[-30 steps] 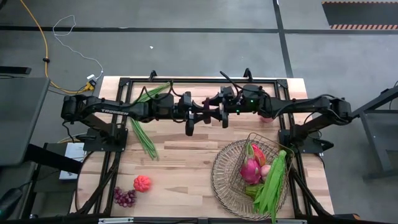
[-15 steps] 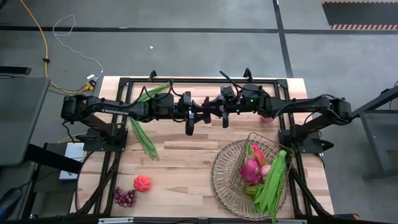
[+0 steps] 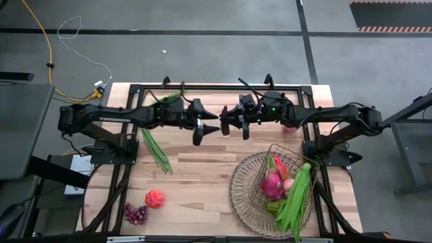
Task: Build produce basket
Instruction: Put the eggplant into the wire basket
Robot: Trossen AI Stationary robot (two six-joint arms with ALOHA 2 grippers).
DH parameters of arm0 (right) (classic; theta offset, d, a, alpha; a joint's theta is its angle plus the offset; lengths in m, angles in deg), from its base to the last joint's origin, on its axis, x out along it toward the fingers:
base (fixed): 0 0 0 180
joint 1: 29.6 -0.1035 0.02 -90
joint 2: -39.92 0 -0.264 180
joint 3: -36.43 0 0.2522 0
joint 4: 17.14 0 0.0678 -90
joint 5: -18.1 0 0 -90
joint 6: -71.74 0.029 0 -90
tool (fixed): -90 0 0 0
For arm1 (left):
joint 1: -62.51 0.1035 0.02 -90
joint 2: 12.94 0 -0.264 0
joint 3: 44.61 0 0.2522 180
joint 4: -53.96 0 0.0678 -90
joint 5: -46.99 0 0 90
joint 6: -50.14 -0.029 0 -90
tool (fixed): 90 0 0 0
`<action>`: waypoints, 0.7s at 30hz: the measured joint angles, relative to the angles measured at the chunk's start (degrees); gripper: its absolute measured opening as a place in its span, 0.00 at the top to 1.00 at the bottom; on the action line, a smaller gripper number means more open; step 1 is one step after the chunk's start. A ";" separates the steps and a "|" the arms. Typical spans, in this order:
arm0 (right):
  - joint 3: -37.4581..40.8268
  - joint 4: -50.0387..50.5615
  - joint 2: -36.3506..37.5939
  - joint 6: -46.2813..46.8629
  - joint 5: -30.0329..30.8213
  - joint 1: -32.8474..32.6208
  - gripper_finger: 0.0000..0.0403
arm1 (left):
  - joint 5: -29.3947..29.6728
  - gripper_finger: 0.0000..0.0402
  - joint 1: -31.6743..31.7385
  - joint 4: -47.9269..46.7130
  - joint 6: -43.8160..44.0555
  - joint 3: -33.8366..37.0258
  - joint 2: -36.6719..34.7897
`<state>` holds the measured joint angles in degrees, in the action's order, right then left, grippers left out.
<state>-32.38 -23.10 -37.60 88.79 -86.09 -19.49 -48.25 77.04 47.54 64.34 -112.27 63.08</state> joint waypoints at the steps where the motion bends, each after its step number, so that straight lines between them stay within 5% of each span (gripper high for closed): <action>1: 0.02 0.78 0.49 -0.35 -0.33 0.16 0.88 | -0.08 0.35 0.33 -2.07 -0.59 -0.10 -1.63; 10: 0.04 18.50 12.25 -6.45 0.77 2.17 0.86 | 3.11 0.32 3.59 -15.16 -5.85 -0.08 -19.31; 21: 0.04 33.72 24.36 -7.47 7.64 2.73 0.86 | 5.93 0.33 3.14 -6.80 0.46 13.35 -32.35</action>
<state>-32.34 10.62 -13.24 81.32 -78.45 -16.76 -42.32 80.18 40.74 64.80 -98.92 30.74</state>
